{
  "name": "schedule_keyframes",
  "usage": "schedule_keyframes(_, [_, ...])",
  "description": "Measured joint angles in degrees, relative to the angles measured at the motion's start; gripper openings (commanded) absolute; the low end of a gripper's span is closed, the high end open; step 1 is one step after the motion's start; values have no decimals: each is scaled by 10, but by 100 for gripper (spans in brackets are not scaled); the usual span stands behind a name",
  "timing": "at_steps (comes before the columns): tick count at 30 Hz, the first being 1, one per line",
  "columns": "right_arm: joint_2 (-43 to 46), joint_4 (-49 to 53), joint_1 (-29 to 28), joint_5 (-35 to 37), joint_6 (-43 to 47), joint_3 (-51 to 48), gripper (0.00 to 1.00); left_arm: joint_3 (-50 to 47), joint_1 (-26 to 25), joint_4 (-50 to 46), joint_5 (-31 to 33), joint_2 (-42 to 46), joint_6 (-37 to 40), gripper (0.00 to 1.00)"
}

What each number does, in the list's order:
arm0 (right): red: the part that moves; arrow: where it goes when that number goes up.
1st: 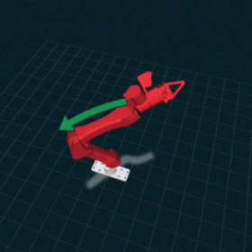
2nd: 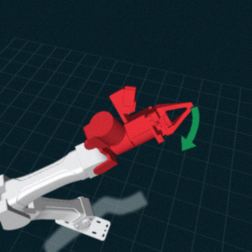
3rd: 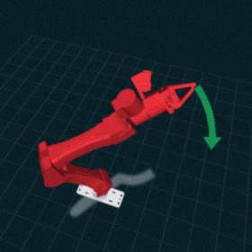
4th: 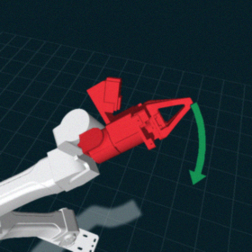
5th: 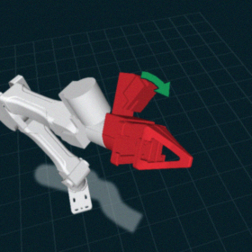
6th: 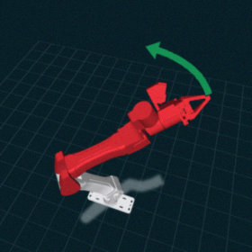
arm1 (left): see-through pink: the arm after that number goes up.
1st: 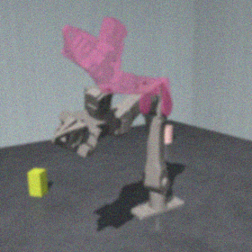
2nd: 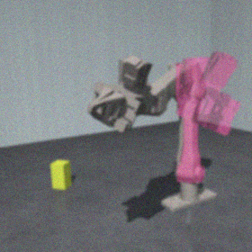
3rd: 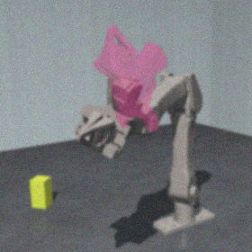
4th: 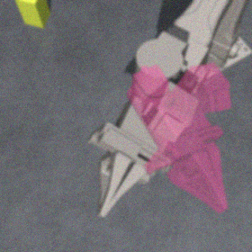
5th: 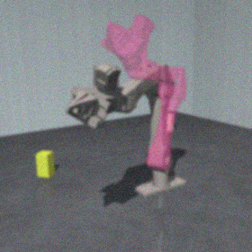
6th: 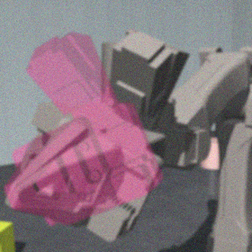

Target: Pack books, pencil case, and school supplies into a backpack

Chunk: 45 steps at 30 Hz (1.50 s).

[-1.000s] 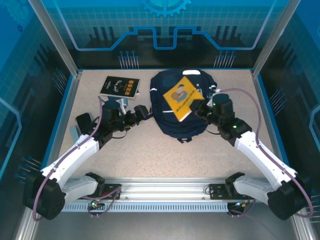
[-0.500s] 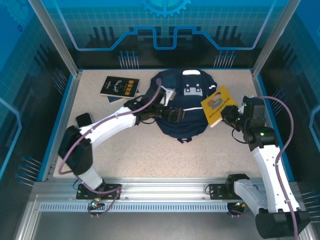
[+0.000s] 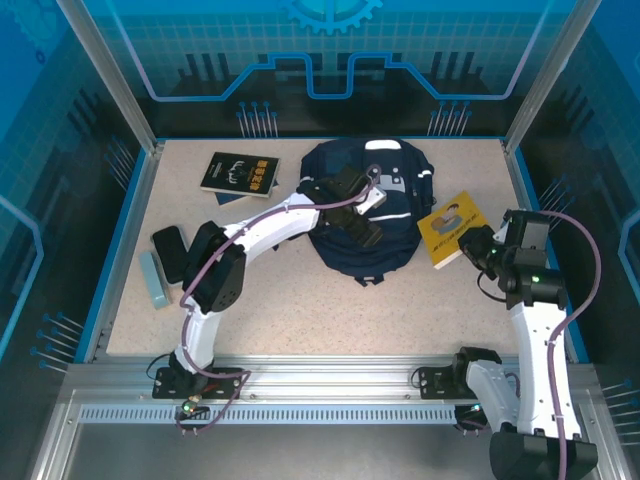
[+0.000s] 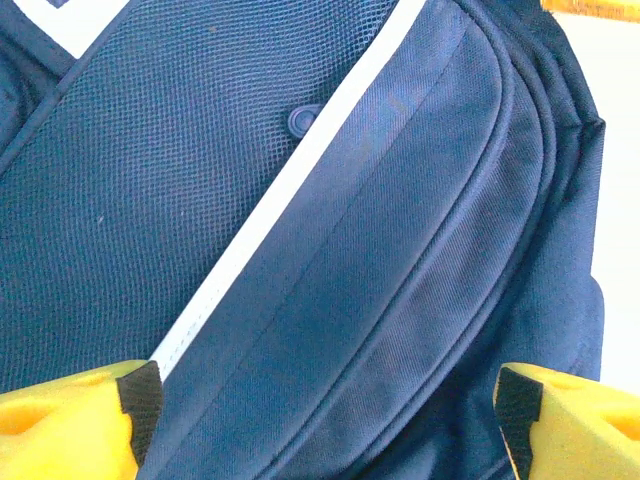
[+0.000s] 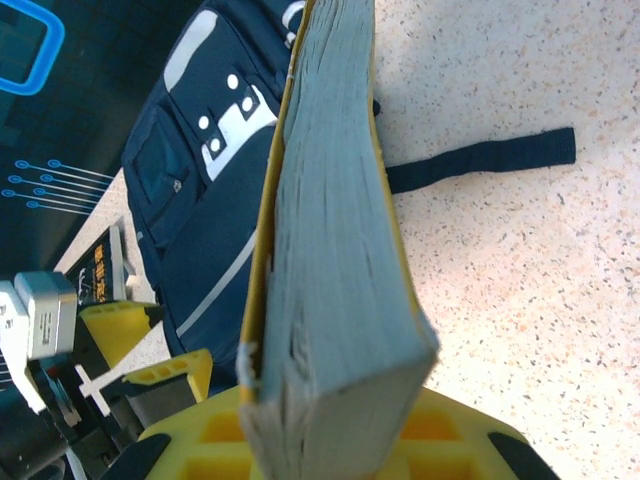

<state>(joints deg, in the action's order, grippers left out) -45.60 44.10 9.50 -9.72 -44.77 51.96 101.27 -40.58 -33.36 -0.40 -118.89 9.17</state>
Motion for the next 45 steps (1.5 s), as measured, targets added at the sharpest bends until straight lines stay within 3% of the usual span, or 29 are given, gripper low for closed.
schedule_keyframes(12, [9, -1, 0, -11, -6, -17, 3, 56, 0, -53, 4, -67, 37, 90])
schedule_keyframes(23, [33, -6, -1, -13, -13, -36, 3, 82, 0, -70, 33, -107, 90, 71])
schedule_keyframes(30, [51, -6, -1, -14, -14, -36, 3, 109, 0, -85, 36, -125, 120, 66])
schedule_keyframes(39, [62, -2, -1, -19, -17, -37, 3, 112, -1, -90, 35, -125, 151, 23])
schedule_keyframes(45, [69, 20, -1, -24, -14, -33, 3, 76, -1, -43, 38, -91, 150, 11])
